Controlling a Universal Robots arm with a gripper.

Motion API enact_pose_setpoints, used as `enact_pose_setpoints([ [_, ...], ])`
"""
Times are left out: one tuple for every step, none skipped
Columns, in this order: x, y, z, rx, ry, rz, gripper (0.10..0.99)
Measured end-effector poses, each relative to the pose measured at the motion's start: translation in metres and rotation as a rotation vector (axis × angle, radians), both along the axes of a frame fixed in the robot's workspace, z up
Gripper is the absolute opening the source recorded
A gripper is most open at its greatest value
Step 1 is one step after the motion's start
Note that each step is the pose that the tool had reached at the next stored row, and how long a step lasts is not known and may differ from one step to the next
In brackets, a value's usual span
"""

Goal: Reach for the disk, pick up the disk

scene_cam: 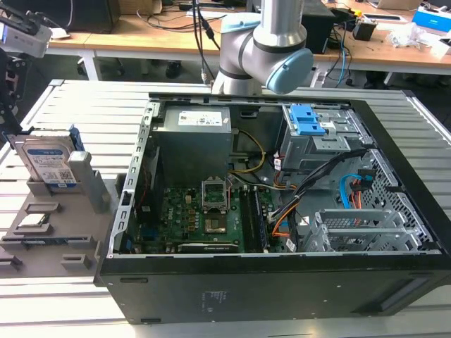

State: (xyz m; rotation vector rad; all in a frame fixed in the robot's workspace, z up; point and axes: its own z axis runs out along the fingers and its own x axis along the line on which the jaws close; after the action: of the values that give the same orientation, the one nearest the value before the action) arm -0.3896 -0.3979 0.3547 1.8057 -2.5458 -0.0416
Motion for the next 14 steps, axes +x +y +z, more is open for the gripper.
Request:
enact_pose_setpoints([
  [0.0, 0.0, 0.0, 0.0, 0.0, 0.009, 0.106],
  [0.0, 0.0, 0.0, 0.0, 0.0, 0.018, 0.106],
  [0.0, 0.0, 0.0, 0.0, 0.0, 0.031, 0.106],
  [0.0, 0.0, 0.0, 0.0, 0.0, 0.04, 0.106],
  [0.0, 0.0, 0.0, 0.0, -0.0001, 0.054, 0.106],
  [0.0, 0.0, 0.0, 0.0, 0.0, 0.068, 0.106],
  [0.0, 0.0, 0.0, 0.0, 0.0, 0.083, 0.106],
  [0.0, 0.0, 0.0, 0.0, 0.0, 0.104, 0.106],
  [0.0, 0.0, 0.0, 0.0, -0.0001, 0.116, 0.106],
  [0.0, 0.0, 0.0, 0.0, 0.0, 0.126, 0.106],
  [0.0, 0.0, 0.0, 0.0, 0.0, 0.148, 0.106],
  [0.0, 0.0, 0.0, 0.0, 0.0, 0.159, 0.106],
  [0.0, 0.0, 0.0, 0.0, 0.0, 0.168, 0.106],
  [0.0, 0.0, 0.0, 0.0, -0.0001, 0.185, 0.106],
])
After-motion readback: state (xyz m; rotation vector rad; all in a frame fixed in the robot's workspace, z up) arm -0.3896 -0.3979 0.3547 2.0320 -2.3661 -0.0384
